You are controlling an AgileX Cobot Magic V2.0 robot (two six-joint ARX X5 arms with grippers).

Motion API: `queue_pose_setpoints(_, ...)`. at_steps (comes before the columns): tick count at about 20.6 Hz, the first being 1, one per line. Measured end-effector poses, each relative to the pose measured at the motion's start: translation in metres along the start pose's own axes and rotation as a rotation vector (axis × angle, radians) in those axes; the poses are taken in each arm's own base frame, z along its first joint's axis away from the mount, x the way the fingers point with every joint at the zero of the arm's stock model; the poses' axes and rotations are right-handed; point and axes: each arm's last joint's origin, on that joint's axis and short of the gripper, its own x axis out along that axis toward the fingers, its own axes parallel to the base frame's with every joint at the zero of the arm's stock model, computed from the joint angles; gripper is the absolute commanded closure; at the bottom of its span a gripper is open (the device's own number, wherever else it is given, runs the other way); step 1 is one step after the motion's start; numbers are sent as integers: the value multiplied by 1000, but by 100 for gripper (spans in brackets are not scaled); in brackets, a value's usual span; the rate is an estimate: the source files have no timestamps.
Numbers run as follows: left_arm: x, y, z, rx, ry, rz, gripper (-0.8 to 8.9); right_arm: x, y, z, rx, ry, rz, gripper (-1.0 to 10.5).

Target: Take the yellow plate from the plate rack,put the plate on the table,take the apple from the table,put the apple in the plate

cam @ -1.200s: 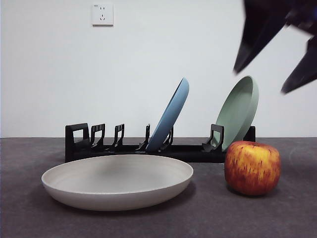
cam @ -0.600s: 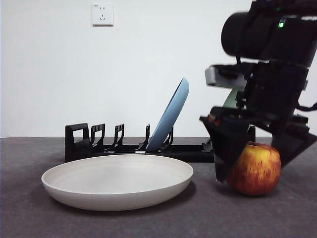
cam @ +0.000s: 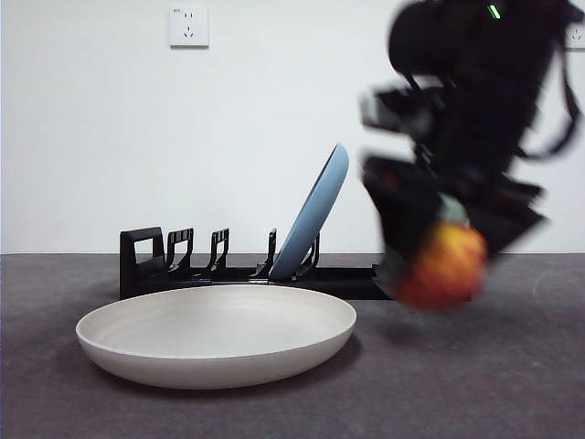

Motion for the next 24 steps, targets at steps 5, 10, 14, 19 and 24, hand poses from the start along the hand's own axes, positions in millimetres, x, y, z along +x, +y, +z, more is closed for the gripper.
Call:
queue_pose_setpoints(5, 0, 0, 0, 0, -1, 8, 508, -49, 50, 46, -129, -205, 116, 959)
queue_pose_setpoints(10, 0, 1, 0, 0, -2, 23, 508, -28, 93, 79, -221, -192, 162, 959)
queue_pose_setpoints(14, 0, 1, 0, 15, 1, 33, 508, 32, 108, 85, -247, -41, 147, 959)
queue_pose_setpoints(19, 0, 3, -3, 35, 17, 76, 508, 70, 107, 76, -258, 82, 118, 959)
queue_pose_setpoints(24, 0, 3, -3, 42, 23, 76, 508, 74, 106, 75, -269, 97, 115, 717)
